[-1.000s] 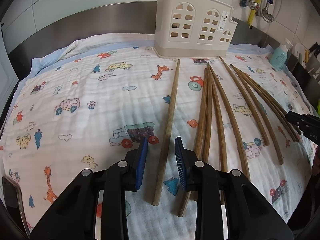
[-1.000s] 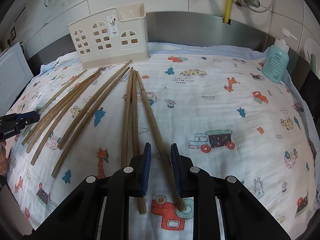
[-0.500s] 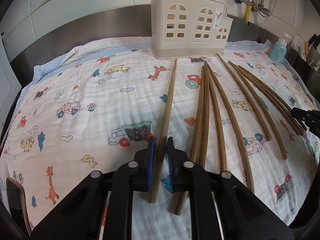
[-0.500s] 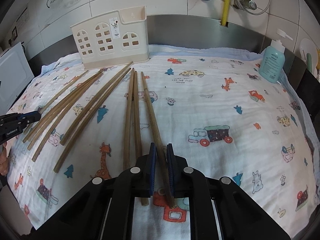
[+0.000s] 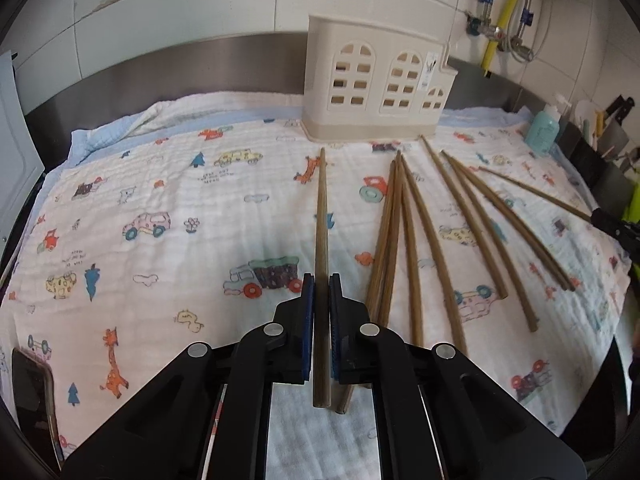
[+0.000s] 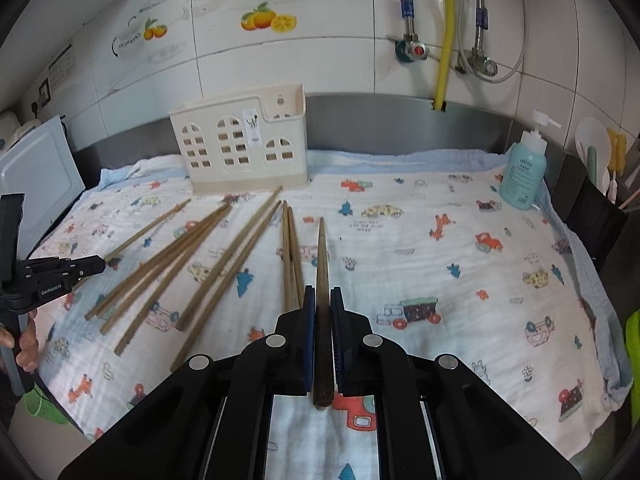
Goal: Organize utensils
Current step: 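Lift the left gripper's chopstick upright over the holder while the right gripper carries its own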
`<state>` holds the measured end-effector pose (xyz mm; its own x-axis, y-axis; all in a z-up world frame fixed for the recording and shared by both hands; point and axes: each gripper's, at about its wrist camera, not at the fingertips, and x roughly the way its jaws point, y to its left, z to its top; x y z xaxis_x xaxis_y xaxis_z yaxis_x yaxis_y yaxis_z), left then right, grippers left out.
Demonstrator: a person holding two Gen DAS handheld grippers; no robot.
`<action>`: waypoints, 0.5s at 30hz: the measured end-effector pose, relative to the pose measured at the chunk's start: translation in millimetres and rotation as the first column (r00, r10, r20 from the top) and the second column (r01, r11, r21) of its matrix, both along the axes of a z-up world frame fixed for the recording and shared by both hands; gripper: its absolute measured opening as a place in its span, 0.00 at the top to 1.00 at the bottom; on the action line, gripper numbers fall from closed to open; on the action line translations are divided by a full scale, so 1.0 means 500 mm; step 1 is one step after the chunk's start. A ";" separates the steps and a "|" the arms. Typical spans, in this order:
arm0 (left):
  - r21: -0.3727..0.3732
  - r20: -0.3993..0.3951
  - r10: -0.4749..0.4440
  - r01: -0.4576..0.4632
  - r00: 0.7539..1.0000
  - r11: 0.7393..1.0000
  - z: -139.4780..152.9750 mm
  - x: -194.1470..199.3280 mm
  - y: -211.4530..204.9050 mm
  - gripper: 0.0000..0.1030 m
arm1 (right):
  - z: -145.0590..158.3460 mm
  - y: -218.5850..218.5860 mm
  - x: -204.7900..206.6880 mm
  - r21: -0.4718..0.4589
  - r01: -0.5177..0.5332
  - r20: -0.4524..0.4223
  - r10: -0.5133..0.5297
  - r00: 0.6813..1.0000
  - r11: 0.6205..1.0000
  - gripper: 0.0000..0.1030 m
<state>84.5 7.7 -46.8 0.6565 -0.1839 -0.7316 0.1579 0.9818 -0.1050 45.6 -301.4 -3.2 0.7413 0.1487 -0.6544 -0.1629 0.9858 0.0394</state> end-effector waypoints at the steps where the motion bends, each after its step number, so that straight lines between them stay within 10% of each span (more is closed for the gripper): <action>1: -0.007 0.007 -0.001 0.001 1.000 1.000 0.008 -0.001 0.002 0.94 | 0.009 0.002 0.000 -0.003 -0.001 0.009 0.001 1.000 1.000 0.93; 15: -0.014 0.138 -0.023 0.025 0.990 1.000 0.106 0.021 -0.004 0.94 | 0.101 0.022 0.028 0.031 -0.041 0.091 0.038 0.995 0.999 0.93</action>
